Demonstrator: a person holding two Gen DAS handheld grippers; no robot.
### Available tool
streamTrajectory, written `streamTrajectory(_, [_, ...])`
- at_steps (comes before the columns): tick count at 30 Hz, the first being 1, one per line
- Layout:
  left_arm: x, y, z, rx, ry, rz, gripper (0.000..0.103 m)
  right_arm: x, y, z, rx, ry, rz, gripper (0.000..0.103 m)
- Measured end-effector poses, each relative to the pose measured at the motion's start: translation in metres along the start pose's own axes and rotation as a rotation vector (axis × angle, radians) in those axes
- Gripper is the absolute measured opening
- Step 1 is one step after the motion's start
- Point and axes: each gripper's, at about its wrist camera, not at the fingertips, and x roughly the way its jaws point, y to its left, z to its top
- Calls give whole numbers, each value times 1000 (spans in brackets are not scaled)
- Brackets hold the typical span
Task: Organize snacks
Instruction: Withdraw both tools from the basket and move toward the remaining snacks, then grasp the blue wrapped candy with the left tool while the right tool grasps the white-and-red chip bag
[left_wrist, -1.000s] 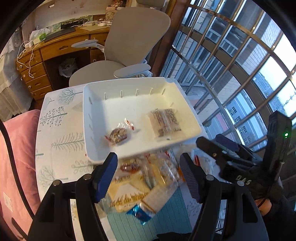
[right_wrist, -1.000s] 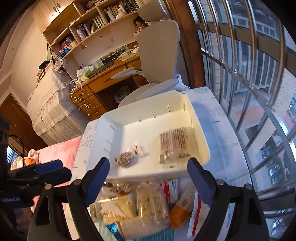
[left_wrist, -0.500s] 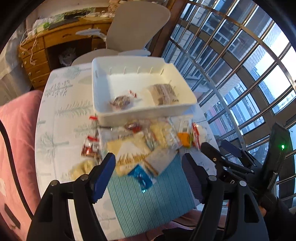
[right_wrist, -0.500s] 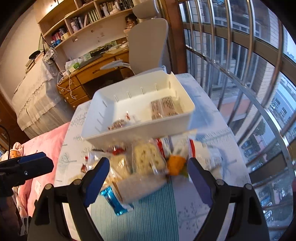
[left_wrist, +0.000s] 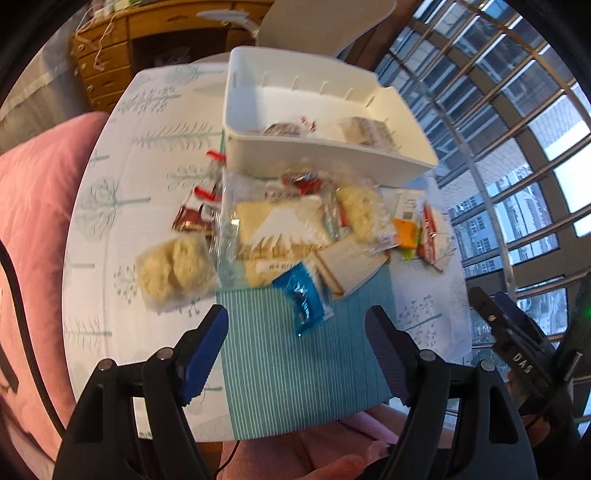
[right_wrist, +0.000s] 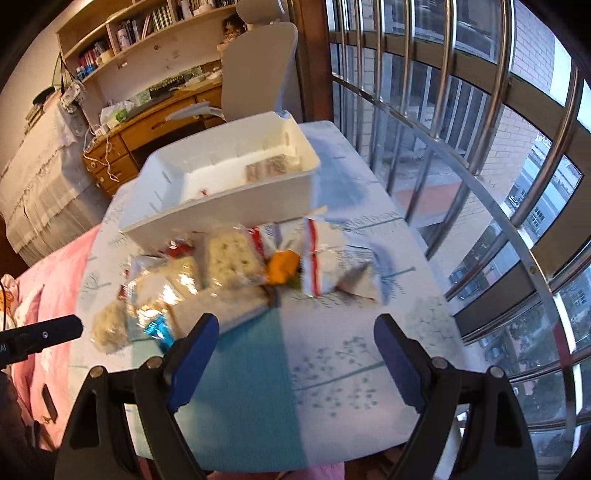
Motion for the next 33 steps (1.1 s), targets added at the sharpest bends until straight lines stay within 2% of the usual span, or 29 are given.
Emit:
streamTrajectory(8, [33,-7,-16,-98,60,73,75,29,-37,15,-72,78,39,87])
streamTrajectory(14, [59,-5,-30,-249,80,109,75,57,-50,28,-208,139,47,87])
streamTrajectory(24, [92,-3,-45,-450,29,116,75,92,-50,38,-491,184,46,87])
streamTrajectory(30, [104,2,-47,-526,-37,127,75,106,-47,29,-703,164,14,87])
streamTrajectory(33, [109,2,-45,-537,-43,134,75,109,-47,25,-785,131,3,87])
